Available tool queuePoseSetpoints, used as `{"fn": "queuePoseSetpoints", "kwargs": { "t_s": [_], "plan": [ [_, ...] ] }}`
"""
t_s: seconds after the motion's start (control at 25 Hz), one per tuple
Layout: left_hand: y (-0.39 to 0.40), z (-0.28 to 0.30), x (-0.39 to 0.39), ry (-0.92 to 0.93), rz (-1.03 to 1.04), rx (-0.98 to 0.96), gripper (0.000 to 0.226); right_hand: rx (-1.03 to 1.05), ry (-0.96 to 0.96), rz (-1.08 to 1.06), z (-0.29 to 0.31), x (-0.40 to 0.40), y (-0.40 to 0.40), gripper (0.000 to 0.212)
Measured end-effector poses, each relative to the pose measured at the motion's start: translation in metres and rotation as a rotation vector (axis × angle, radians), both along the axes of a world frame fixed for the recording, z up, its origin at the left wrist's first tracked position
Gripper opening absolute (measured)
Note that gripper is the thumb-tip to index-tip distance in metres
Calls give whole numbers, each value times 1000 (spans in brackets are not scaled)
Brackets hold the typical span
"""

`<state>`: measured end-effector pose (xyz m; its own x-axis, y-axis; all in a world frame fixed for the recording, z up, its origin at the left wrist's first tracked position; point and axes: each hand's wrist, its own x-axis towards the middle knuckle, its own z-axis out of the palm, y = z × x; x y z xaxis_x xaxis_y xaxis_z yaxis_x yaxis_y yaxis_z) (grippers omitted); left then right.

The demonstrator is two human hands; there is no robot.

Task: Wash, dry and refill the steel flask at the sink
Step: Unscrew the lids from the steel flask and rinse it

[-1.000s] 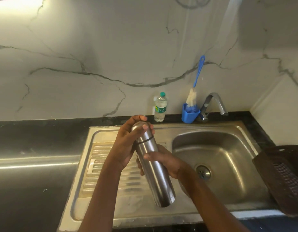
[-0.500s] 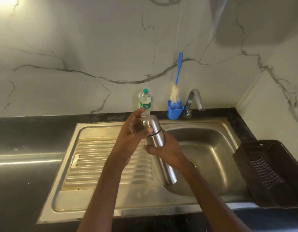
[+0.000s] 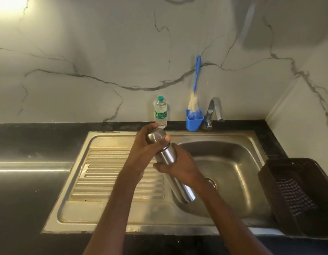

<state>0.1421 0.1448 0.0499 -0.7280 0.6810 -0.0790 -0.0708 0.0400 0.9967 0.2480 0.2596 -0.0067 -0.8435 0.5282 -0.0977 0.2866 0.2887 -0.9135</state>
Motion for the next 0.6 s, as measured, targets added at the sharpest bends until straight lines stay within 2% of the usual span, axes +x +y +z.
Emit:
{"fn": "queuePoseSetpoints", "kwargs": {
  "t_s": [0.12, 0.24, 0.32, 0.4, 0.6],
  "plan": [
    [-5, -6, 0, -162, -134, 143, 71, -44, 17, 2, -1, 2, 1, 65],
    [-5, -6, 0, -60, 121, 183, 66, -32, 4, 13, -2, 5, 1, 63],
    [-8, -7, 0, -99, 297, 263, 59, -9, -2, 20, -6, 7, -3, 61],
    [-20, -16, -7, -147, 371, 286, 52, -23, 2, 19, -11, 9, -6, 61],
    [-76, -67, -24, -479, 480, 226, 45, -39, -16, 48, -23, -5, -23, 64]
  ]
}}
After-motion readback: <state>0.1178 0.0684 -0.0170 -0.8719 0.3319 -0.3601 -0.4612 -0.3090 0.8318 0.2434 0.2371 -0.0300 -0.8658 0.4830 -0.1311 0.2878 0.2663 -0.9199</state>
